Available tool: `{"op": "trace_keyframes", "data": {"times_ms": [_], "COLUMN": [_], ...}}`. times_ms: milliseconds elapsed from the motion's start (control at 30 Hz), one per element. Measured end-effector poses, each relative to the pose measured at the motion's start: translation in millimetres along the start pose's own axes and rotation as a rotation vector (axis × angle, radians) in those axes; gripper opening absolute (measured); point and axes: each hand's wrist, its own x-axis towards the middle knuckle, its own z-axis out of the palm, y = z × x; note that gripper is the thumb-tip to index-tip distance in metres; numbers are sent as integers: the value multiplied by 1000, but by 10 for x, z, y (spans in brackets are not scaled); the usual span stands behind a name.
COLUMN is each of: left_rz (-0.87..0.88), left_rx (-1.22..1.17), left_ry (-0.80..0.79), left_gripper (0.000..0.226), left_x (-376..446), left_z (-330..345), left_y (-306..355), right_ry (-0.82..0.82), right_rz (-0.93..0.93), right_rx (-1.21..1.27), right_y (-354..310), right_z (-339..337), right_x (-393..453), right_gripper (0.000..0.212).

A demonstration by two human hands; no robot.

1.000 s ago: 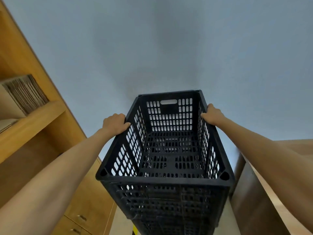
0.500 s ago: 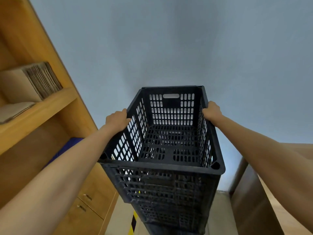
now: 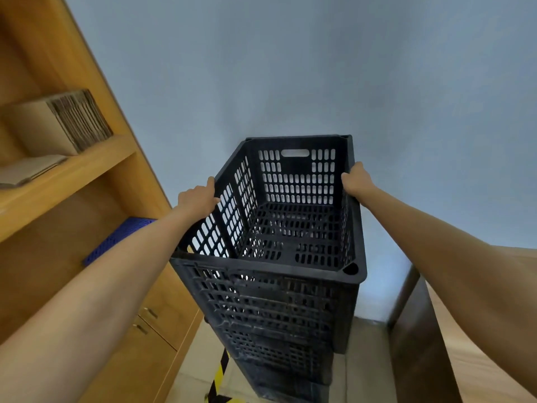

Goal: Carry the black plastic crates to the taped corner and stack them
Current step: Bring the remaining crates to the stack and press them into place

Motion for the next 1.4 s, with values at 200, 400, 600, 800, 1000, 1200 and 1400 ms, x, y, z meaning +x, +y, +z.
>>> {"op": "trace_keyframes", "data": {"times_ms": [200,400,600,800,1000,1200,1400], "left_rz": [-23,-90,-89,-88,-84,-184,-100], "left_rx": [81,67,51,48,47,4,-22], "left_ry": [-37,4,53,76,102,-13,-25], "left_gripper": [54,57,61,70,75,78,70], "left_x": [116,164,116,41,-99,-135,-103], "left_z": [-35,126,196,192,98,8,-161], "left_y": [-77,-54,-18,41,104,205,704], "right_ry": [16,31,25,12,20,-5,-57], "right_rz": [16,11,2,13,13,-27,-275], "right_rx": [157,116,116,109,127,130,-102], "right_y": [-11,22,52,59,71,94,204], "right_z": [253,369,330,339,337,310,-45], "right_x": [131,180,146,153,149,135,326], "right_gripper": [47,44,52,51,48,60,66]}}
